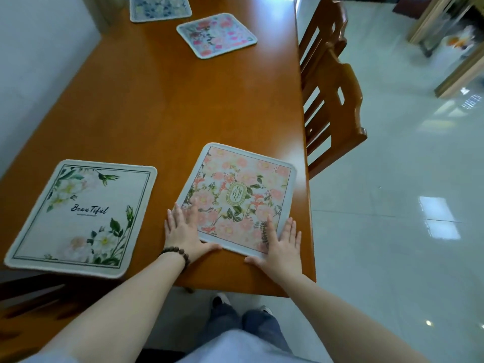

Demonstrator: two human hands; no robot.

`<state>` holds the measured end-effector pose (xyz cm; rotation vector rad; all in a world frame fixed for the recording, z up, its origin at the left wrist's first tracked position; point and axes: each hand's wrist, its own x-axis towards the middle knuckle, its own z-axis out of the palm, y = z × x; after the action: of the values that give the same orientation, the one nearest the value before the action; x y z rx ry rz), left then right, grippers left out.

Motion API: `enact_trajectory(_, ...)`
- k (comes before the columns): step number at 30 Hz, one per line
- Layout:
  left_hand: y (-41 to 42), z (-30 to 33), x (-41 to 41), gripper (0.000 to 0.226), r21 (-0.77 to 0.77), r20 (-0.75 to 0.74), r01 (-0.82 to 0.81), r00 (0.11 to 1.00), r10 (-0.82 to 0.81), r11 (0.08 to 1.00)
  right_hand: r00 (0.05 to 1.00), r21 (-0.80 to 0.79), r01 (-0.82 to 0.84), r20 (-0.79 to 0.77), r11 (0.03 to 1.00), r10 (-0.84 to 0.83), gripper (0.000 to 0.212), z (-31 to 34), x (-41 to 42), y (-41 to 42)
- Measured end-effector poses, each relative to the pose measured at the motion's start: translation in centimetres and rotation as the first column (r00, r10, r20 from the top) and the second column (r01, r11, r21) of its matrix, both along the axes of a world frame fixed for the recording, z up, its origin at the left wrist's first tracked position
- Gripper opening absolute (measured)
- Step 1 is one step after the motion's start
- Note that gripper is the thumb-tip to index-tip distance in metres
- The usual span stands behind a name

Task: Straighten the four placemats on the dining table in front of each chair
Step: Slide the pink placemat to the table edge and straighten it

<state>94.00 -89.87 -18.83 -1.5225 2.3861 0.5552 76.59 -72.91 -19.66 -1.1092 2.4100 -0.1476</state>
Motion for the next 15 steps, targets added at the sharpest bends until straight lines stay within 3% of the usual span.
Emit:
enact_trajectory(7, -2.1, -0.6, -3.7, 0.133, -0.013, -0.015, 0.0, 1.0, 0.0, 1.0, 0.996, 0.019, -0.087, -0.02, 0.996, 0.087, 0.118, 0.0, -6.7, -3.2)
enact_trajectory(15, -7.8, -0.1, -8.6, 0.124, -0.023, -0.046, 0.009, 0.999, -0.01, 1.0, 0.999, 0.019, -0.034, -0.029, 0.999, 0.034, 0.105, 0.3, -11.1, -9.5)
